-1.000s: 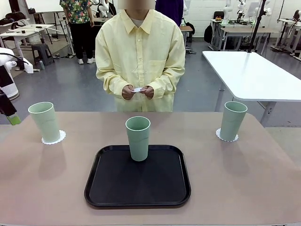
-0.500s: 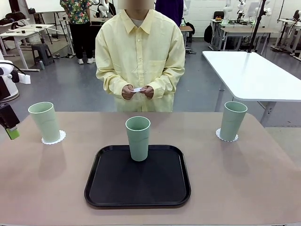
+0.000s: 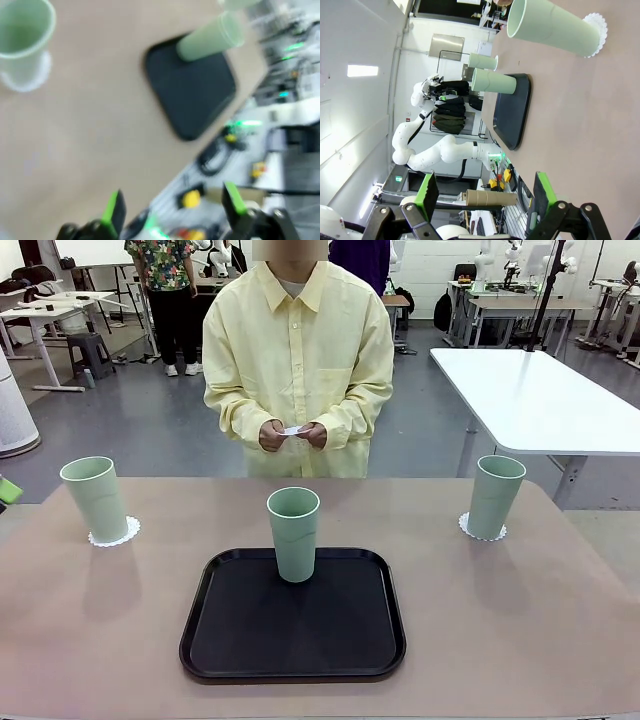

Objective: Place coasters on the table and set cups on them.
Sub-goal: Take one Reusable plastic cup from the Flat Tray and place it on a coaster set by the human.

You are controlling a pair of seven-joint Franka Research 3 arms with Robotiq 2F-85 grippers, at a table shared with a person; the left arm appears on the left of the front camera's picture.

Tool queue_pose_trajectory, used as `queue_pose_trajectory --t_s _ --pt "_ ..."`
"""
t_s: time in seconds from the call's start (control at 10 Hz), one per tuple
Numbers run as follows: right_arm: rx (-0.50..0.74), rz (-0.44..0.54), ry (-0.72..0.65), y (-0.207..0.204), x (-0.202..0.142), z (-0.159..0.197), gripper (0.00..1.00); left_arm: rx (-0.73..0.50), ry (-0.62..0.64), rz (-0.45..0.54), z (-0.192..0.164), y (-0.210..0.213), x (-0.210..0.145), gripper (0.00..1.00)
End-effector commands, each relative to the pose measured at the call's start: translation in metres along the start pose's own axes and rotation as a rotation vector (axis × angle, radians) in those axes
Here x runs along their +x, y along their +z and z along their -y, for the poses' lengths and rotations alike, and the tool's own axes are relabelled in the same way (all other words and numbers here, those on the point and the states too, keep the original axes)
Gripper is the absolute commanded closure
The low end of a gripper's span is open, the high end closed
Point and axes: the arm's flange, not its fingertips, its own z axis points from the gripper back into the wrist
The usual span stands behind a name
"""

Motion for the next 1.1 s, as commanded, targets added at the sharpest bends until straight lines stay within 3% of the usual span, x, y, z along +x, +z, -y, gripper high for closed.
queue_pose_trajectory --t_s 0.0,0.2,0.5,1.0 --pt "-0.003 -0.002 -0.001 0.000 0.000 0.000 0.00 -0.273 0.091 0.075 -0.045 0.010 -0.006 0.00" --pt "-0.003 -0.002 -0.001 0.000 0.000 0.000 0.00 -0.373 0.151 0.115 -0.083 0.027 -0.031 0.00" --pt "-0.003 -0.002 -0.001 0.000 0.000 0.000 0.00 -0.406 0.187 0.202 -0.120 0.055 -0.068 0.00" --pt "-0.003 -0.002 -0.001 0.000 0.000 0.000 0.00 -0.394 0.150 0.250 -0.118 0.064 -0.075 0.00"
